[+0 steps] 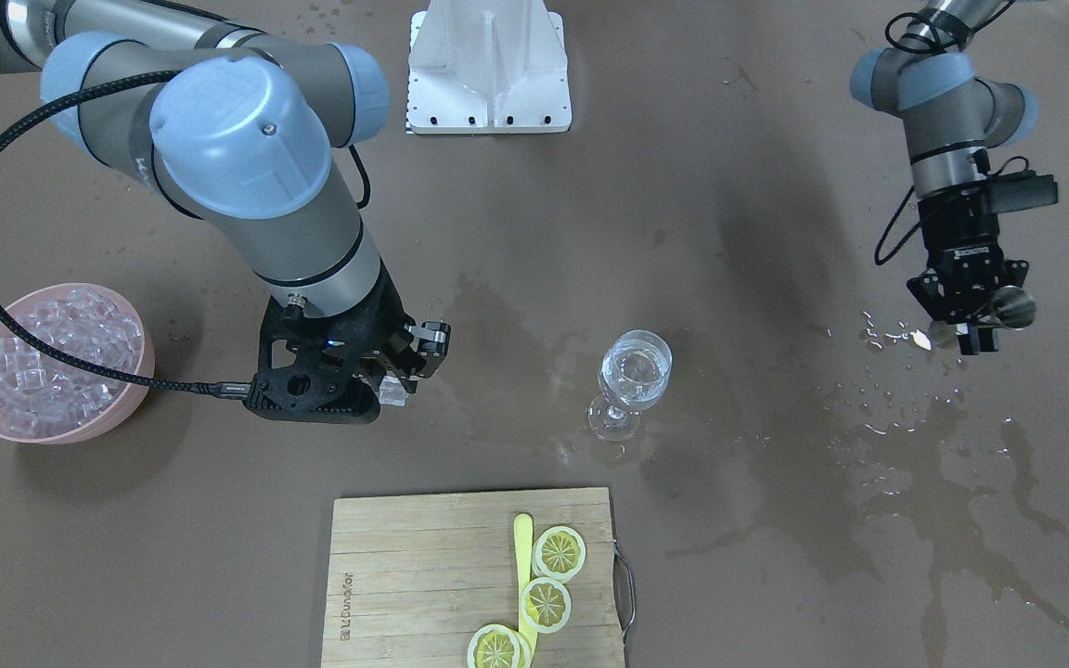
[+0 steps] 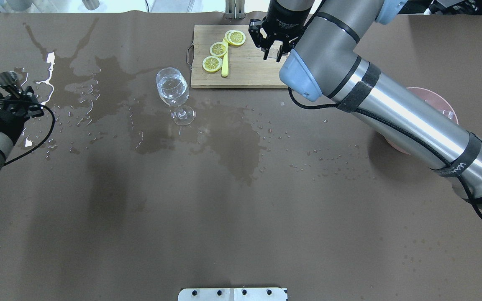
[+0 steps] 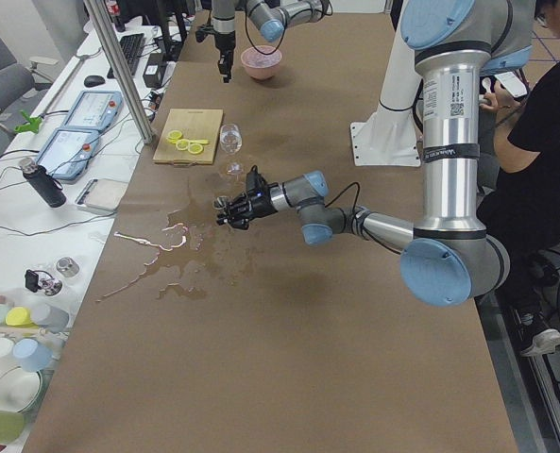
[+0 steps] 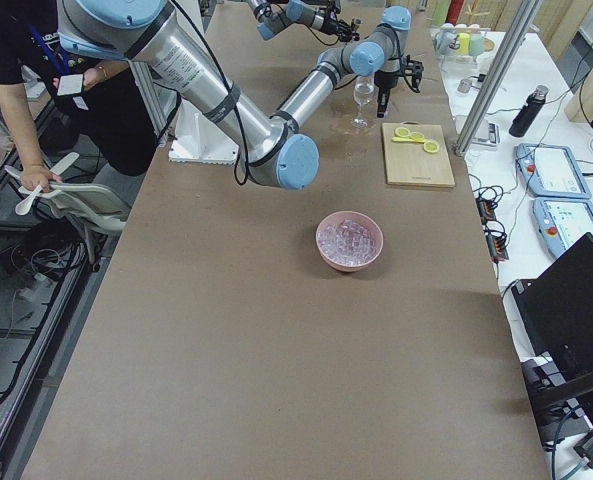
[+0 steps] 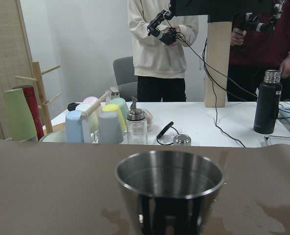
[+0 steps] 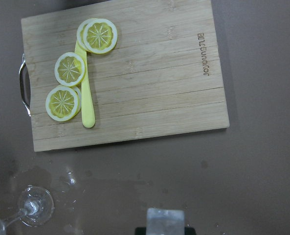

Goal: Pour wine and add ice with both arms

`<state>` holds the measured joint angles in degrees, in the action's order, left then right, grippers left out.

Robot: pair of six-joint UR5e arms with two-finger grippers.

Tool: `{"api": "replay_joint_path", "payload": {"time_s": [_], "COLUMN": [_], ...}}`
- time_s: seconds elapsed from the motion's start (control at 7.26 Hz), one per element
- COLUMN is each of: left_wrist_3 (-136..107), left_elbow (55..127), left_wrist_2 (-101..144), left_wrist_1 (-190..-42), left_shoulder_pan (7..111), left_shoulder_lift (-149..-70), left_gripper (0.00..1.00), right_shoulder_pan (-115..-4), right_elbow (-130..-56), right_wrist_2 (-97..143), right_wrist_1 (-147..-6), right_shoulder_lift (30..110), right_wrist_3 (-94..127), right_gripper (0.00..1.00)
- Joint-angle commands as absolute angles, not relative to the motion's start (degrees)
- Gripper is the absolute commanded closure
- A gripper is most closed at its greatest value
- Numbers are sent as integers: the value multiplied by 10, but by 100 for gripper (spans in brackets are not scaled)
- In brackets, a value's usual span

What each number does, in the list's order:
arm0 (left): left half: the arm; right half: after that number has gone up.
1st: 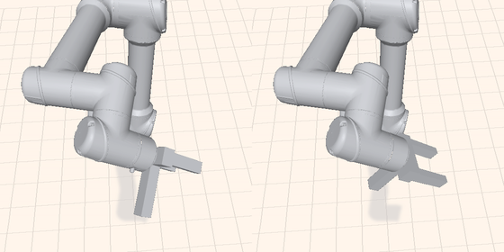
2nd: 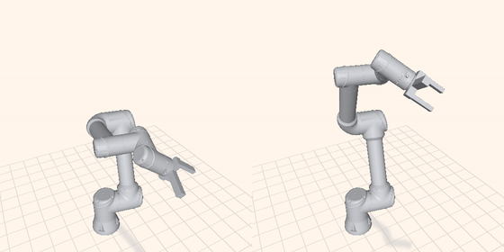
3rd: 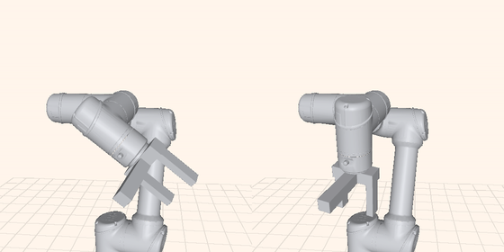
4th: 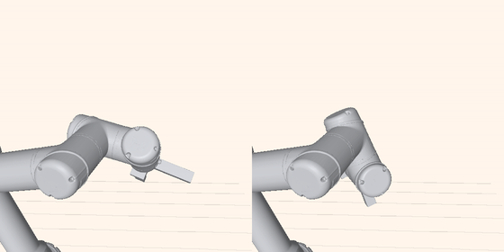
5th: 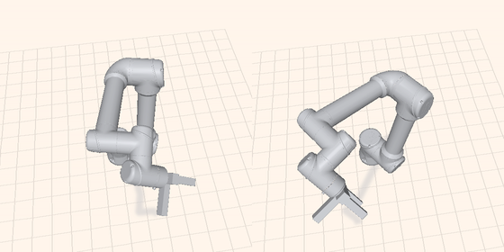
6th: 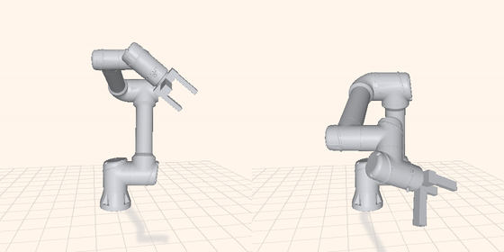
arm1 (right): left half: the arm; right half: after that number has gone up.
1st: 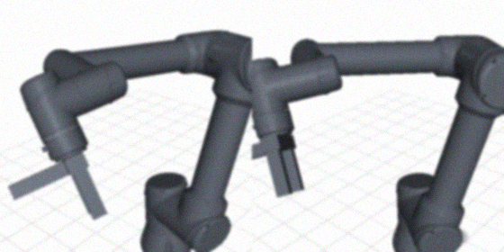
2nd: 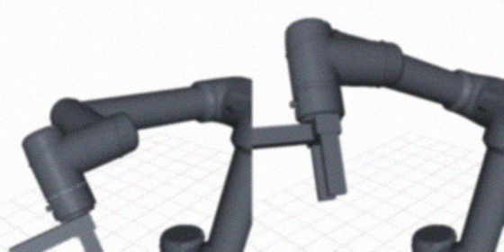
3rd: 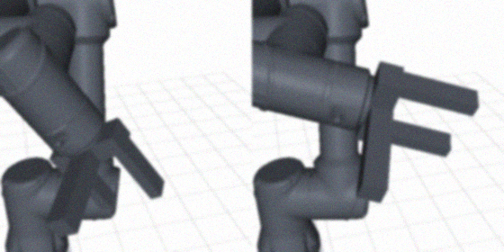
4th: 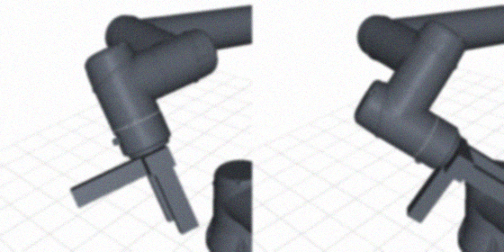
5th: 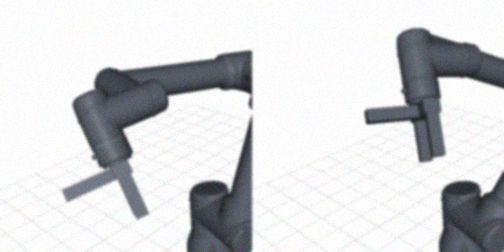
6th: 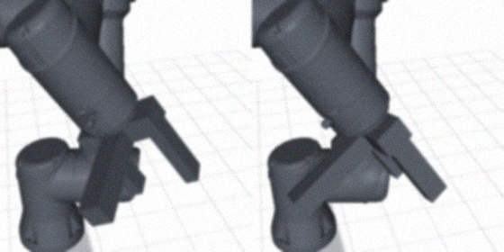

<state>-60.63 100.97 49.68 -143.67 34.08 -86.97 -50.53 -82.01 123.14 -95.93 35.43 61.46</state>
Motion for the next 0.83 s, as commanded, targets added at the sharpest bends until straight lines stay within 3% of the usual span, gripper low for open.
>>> {"api": "replay_joint_path", "payload": {"time_s": [0.0, 0.14, 0.41, 0.69], "left_wrist_3": [-526, -501, -500, -500], "left_elbow": [1033, 1037, 1113, 1099], "left_wrist_2": [457, 434, 417, 417], "left_wrist_1": [-1369, -1334, -1198, -1136], "left_shoulder_pan": [310, 297, 272, 270], "left_shoulder_lift": [-916, -949, -970, -1027], "left_gripper": [81, 82, 82, 83], "right_shoulder_pan": [-505, -505, -505, -500], "right_elbow": [-821, -823, -828, -822], "right_wrist_2": [1231, 1233, 1236, 1235], "right_wrist_1": [-959, -959, -959, -960], "right_shoulder_lift": [354, 352, 352, 342], "right_wrist_3": [615, 615, 616, 618], "right_gripper": [100, 100, 100, 100]}}
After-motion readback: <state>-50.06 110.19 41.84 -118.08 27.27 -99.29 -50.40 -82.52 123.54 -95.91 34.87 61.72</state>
